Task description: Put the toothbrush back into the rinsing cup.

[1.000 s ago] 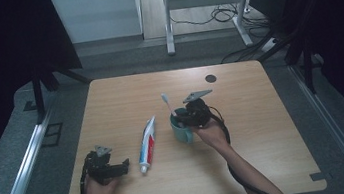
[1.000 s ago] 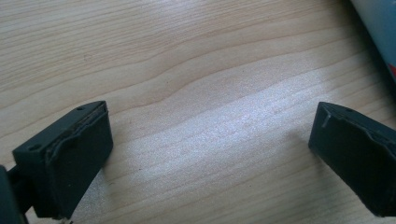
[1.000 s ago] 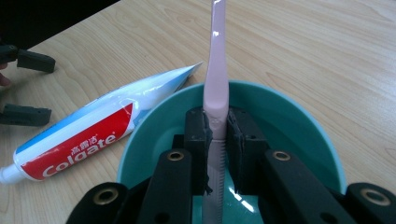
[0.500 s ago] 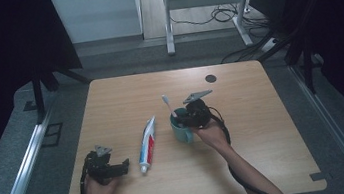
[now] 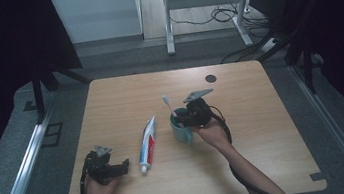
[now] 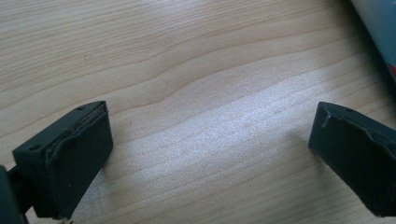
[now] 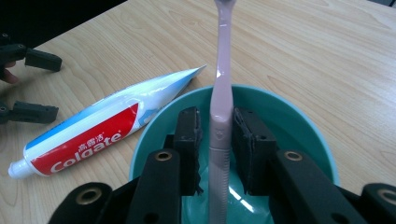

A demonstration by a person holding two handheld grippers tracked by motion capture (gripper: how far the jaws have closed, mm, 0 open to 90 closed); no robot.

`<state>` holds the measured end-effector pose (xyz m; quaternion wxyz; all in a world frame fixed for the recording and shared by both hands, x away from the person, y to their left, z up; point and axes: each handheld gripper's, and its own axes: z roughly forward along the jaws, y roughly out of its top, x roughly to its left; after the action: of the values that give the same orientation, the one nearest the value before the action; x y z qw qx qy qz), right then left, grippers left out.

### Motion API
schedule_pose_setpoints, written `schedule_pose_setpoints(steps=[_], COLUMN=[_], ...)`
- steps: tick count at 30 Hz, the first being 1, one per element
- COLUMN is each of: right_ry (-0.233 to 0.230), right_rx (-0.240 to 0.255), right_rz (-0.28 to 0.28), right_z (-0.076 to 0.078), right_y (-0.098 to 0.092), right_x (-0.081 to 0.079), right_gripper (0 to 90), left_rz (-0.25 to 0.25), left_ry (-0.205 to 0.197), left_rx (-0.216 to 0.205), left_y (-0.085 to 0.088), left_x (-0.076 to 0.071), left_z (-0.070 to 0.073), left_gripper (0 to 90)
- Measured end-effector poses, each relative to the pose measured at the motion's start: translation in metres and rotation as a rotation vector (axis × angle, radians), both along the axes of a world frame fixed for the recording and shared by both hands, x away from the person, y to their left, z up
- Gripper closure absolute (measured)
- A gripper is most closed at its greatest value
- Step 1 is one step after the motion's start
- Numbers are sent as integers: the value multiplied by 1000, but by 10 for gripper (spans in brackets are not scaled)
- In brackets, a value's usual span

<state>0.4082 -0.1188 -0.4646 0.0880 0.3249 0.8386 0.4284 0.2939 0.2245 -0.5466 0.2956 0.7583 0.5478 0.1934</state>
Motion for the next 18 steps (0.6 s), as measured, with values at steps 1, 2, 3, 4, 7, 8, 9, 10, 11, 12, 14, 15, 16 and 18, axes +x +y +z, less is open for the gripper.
schedule_pose_setpoints(steps=[1,2,3,4,7,8,9,10,11,12,14,15,16,18], right_ry=[-2,-5,-6,-10,-14,-16,-21,-22,-22,-22,-24,-23,-24,-26], right_rx=[-1,-5,-7,-8,-12,-14,-17,-18,-20,-20,-22,-21,-23,-24], right_rz=[0,2,2,2,6,8,7,8,11,12,17,18,21,28], right_z=[0,1,2,2,5,6,7,7,8,9,11,11,12,13], right_y=[0,-1,-1,-1,-2,-3,-3,-3,-3,-3,-4,-3,-4,-4], right_x=[0,0,-1,-1,-2,-2,-3,-3,-3,-3,-4,-4,-4,-4], right_gripper=[698,690,682,676,635,626,606,591,574,550,520,505,492,473], left_rz=[0,0,0,0,0,0,0,0,0,0,0,0,0,0], left_ry=[0,0,0,0,0,0,0,0,0,0,0,0,0,0], left_rx=[0,0,0,0,0,0,0,0,0,0,0,0,0,0], left_y=[0,0,0,0,0,0,0,0,0,0,0,0,0,0], left_x=[0,0,0,0,0,0,0,0,0,0,0,0,0,0], left_z=[0,0,0,0,0,0,0,0,0,0,0,0,0,0], left_gripper=[0,0,0,0,0,0,0,0,0,0,0,0,0,0])
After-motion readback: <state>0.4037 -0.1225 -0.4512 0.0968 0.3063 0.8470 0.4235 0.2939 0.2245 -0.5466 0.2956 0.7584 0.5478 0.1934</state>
